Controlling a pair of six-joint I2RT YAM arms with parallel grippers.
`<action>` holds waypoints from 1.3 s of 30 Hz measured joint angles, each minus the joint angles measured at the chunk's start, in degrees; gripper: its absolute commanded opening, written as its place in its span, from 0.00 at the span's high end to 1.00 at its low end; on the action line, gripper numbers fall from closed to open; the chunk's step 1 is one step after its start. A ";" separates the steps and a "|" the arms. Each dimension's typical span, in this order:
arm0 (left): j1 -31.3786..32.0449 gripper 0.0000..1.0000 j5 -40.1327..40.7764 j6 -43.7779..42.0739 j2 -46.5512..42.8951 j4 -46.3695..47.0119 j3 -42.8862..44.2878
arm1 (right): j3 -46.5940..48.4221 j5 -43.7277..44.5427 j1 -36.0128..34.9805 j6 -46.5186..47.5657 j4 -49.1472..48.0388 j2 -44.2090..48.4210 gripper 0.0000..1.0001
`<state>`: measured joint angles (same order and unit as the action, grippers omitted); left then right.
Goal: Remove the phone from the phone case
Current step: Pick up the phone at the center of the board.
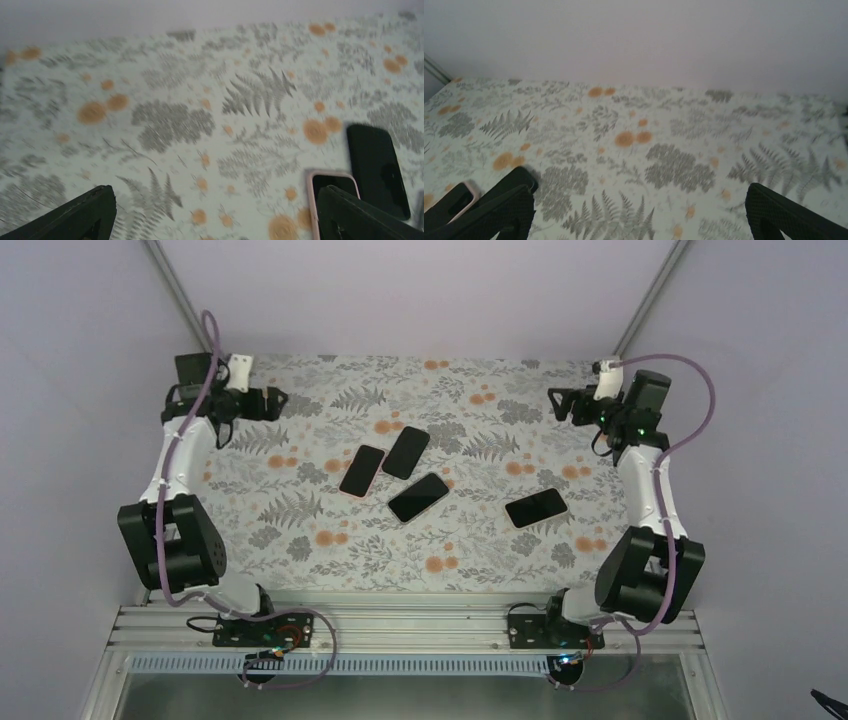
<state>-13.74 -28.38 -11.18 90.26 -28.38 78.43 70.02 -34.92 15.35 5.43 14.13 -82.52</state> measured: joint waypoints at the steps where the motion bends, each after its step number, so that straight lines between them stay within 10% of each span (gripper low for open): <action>1: 1.14 0.00 0.76 -0.02 -0.50 0.46 -1.73 | -1.66 0.33 -0.33 -0.44 -0.02 0.74 0.01; 39: 34.42 0.00 16.63 1.86 1.57 -2.56 -17.64 | -10.21 2.10 -3.41 -15.06 -2.14 12.66 0.01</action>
<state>20.69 -11.75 -9.32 91.83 -30.94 60.80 59.81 -32.82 11.94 -9.63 11.99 -69.87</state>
